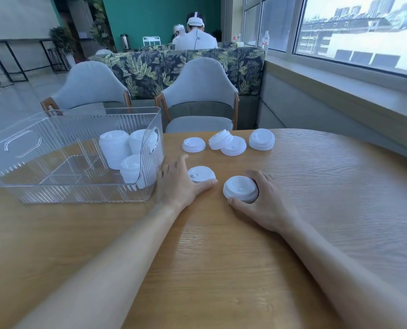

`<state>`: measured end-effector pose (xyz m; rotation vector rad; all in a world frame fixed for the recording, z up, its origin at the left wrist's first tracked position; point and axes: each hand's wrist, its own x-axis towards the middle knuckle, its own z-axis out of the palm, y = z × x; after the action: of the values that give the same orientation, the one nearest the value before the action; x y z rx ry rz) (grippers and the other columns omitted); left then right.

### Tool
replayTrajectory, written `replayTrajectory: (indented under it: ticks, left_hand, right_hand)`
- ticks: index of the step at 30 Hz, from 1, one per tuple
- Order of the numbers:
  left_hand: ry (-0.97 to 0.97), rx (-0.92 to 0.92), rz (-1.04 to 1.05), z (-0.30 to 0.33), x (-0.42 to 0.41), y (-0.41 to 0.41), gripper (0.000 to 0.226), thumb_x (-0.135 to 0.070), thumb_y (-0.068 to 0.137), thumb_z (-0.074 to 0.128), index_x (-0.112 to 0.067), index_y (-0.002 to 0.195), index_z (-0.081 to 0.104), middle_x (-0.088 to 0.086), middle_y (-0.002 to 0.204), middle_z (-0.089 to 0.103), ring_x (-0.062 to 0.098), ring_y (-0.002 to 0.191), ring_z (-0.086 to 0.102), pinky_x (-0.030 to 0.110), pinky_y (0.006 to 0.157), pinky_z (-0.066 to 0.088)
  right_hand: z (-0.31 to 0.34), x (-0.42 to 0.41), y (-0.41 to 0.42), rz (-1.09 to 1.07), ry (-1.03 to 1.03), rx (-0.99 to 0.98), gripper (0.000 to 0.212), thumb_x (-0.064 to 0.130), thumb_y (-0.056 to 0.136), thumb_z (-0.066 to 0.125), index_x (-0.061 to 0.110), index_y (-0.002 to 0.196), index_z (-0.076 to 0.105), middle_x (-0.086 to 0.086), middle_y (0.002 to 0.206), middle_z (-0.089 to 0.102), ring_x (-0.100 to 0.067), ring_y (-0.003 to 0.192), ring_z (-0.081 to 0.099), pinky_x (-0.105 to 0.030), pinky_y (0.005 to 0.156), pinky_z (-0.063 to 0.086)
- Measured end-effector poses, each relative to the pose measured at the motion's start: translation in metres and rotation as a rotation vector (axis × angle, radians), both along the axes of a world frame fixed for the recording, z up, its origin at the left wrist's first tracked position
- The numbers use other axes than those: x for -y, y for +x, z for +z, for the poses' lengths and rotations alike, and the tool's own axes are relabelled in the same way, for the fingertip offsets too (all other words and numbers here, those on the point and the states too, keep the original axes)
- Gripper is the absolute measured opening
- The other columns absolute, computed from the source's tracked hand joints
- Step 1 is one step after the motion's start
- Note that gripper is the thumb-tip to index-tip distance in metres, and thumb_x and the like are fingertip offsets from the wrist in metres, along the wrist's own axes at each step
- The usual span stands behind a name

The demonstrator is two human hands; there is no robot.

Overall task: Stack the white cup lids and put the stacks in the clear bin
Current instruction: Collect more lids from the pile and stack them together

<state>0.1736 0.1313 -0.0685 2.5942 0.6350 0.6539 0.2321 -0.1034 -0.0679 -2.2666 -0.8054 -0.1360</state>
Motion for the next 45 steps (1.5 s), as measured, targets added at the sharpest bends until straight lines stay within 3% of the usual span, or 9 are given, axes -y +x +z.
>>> replayTrajectory:
  ticks: [9,15,23,26,29,31,35,39,45]
  left_hand:
    - [-0.12,-0.056,-0.118,0.006,0.001,-0.014,0.091,-0.072,0.071,0.05,-0.035,0.153,0.036,-0.016,0.148,0.053,0.019,0.142,0.04,0.04,0.119,0.031]
    - [-0.231,-0.001,-0.138,0.009,0.003,-0.021,0.091,-0.062,0.072,0.063,-0.033,0.153,0.035,-0.028,0.128,0.062,0.01,0.127,0.054,0.039,0.11,0.043]
    - [-0.085,0.002,-0.131,0.011,0.013,-0.026,0.101,-0.092,0.06,0.066,-0.034,0.14,0.046,-0.023,0.095,0.056,0.001,0.102,0.05,0.039,0.097,0.049]
    - [-0.067,-0.021,-0.15,0.01,0.013,-0.025,0.098,-0.094,0.061,0.061,-0.036,0.138,0.046,-0.023,0.109,0.056,0.003,0.11,0.052,0.04,0.102,0.047]
    - [-0.04,-0.076,-0.19,0.011,0.012,-0.025,0.084,-0.08,0.075,0.058,-0.04,0.147,0.039,-0.017,0.144,0.053,0.01,0.134,0.049,0.041,0.112,0.04]
    - [-0.015,-0.1,-0.221,0.012,0.011,-0.027,0.079,-0.072,0.079,0.059,-0.043,0.15,0.036,-0.019,0.15,0.05,0.011,0.139,0.045,0.037,0.114,0.037]
    - [-0.039,-0.087,-0.249,0.013,0.012,-0.029,0.078,-0.068,0.079,0.064,-0.045,0.148,0.036,-0.033,0.14,0.054,0.002,0.133,0.049,0.027,0.103,0.037]
    - [-0.197,-0.022,-0.273,0.011,0.013,-0.029,0.083,-0.058,0.081,0.077,-0.033,0.15,0.04,-0.029,0.125,0.059,-0.001,0.123,0.053,0.019,0.097,0.033]
    - [-0.284,0.025,-0.271,0.005,0.019,-0.036,0.091,-0.069,0.072,0.077,-0.028,0.147,0.046,-0.021,0.121,0.055,0.001,0.111,0.059,0.03,0.102,0.049]
  right_hand:
    - [-0.001,0.013,-0.018,-0.005,-0.003,0.005,0.068,0.067,0.073,0.071,0.035,0.127,0.046,0.024,0.121,0.051,-0.004,0.12,0.045,-0.03,0.091,0.045]
    - [0.0,0.015,-0.022,-0.007,-0.002,-0.002,0.07,0.067,0.073,0.071,0.035,0.128,0.045,0.023,0.122,0.051,-0.004,0.12,0.044,-0.03,0.091,0.045]
    - [0.003,0.016,-0.023,0.023,-0.062,0.014,0.079,0.069,0.073,0.071,0.035,0.138,0.041,0.024,0.129,0.049,-0.002,0.123,0.04,-0.027,0.09,0.04]
    - [0.004,0.016,-0.023,0.032,-0.088,0.028,0.082,0.067,0.073,0.071,0.034,0.141,0.039,0.023,0.131,0.049,-0.003,0.126,0.039,-0.025,0.089,0.038]
    - [0.004,0.016,-0.023,0.034,-0.1,0.034,0.082,0.066,0.074,0.072,0.034,0.142,0.039,0.021,0.133,0.05,-0.003,0.128,0.039,-0.025,0.092,0.037]
    - [0.004,0.016,-0.023,0.035,-0.103,0.036,0.083,0.065,0.074,0.072,0.034,0.143,0.038,0.02,0.133,0.05,-0.003,0.128,0.039,-0.024,0.093,0.036]
    - [0.004,0.016,-0.024,0.033,-0.105,0.032,0.083,0.064,0.075,0.072,0.033,0.143,0.038,0.02,0.134,0.049,-0.003,0.13,0.038,-0.024,0.094,0.036]
    - [0.003,0.015,-0.024,0.042,-0.087,0.017,0.083,0.068,0.071,0.069,0.034,0.141,0.039,0.02,0.133,0.051,-0.005,0.13,0.039,-0.031,0.1,0.043]
    - [0.004,0.019,-0.03,0.043,-0.089,0.027,0.083,0.069,0.072,0.069,0.034,0.141,0.039,0.02,0.132,0.052,-0.006,0.127,0.041,-0.031,0.1,0.043]
